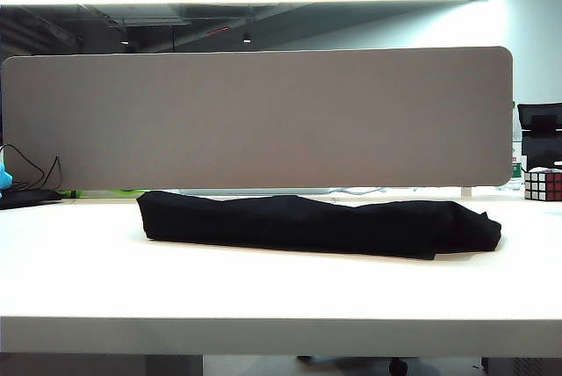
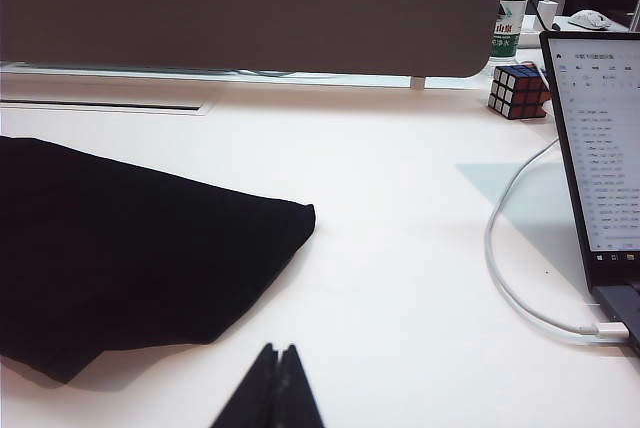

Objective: Fold the bottom side of the T-shirt horizontally towards the center, about one-third of the way, then fold the sleeve back towards the center, creating a straight line along the edge of the T-shirt, and finally fold the bottom of the T-shirt up towards the top, creating a neat rectangle.

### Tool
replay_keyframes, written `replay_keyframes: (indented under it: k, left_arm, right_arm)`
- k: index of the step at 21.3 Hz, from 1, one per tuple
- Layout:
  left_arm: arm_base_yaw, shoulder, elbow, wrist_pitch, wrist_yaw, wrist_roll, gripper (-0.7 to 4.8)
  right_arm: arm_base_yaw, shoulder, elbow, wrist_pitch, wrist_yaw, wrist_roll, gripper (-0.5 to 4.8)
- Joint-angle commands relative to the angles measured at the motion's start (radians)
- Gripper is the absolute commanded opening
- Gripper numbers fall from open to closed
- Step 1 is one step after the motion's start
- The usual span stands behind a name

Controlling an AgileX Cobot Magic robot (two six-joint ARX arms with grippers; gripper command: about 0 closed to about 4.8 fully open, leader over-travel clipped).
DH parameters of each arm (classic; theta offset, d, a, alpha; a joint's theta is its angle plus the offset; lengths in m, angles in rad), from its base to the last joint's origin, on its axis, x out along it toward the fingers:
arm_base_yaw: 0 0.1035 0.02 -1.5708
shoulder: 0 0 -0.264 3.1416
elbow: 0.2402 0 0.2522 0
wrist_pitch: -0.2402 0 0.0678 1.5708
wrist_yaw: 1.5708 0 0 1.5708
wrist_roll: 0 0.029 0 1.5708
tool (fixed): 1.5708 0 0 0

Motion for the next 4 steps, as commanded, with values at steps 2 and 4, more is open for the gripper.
replay_keyframes:
  k: [2,4]
  left_arm:
    - [0.000,0.000,0.006,0.006,0.003,0.004,-0.06]
    - [0.000,0.000,0.006,0.006,0.003,0.004,-0.06]
  right_arm:
    - [0.000,-0.002,-0.006,0.017,0.003,-0.003,-0.08]
    - [0.000,-0.002,-0.006,0.017,0.003,-0.003,-0.08]
